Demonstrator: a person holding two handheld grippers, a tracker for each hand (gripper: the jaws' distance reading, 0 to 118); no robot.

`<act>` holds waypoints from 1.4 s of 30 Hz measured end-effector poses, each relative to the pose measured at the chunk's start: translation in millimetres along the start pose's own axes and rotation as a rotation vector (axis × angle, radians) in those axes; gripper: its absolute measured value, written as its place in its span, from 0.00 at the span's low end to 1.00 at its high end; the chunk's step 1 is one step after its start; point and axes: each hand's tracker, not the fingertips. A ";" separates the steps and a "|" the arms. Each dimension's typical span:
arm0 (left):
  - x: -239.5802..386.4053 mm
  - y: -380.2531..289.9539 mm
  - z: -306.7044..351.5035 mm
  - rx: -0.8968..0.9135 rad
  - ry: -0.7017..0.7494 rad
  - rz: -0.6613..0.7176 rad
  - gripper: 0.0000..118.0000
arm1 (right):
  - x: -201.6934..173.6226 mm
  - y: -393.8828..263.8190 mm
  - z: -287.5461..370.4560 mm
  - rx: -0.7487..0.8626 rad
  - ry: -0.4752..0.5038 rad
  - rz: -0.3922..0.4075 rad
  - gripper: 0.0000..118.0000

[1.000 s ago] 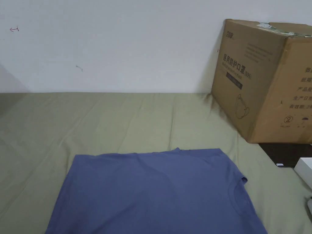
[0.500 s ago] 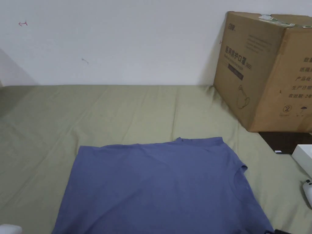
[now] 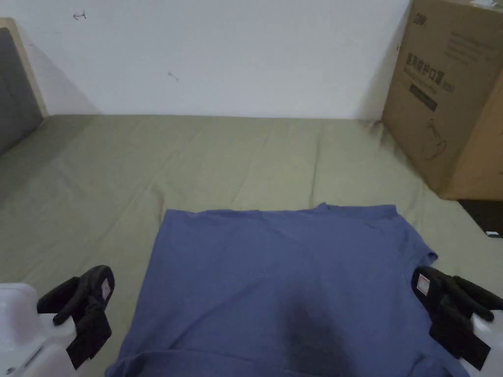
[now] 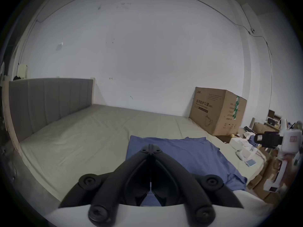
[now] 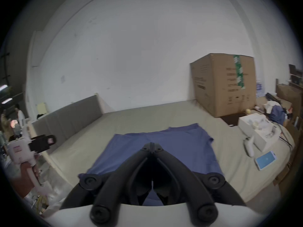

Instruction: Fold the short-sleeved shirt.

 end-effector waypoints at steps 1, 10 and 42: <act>-8.2 5.0 -3.1 -0.037 0.012 0.025 0.00 | -1.1 0.2 -0.2 -0.008 -0.006 0.017 0.00; -61.9 -33.2 -101.6 -0.781 0.005 0.021 0.09 | 0.9 -12.2 -10.1 -0.131 -0.042 0.033 0.00; -42.8 -92.6 -70.3 -0.484 -0.082 -0.139 0.08 | 212.8 -124.6 -48.5 -0.888 -0.393 -0.224 0.90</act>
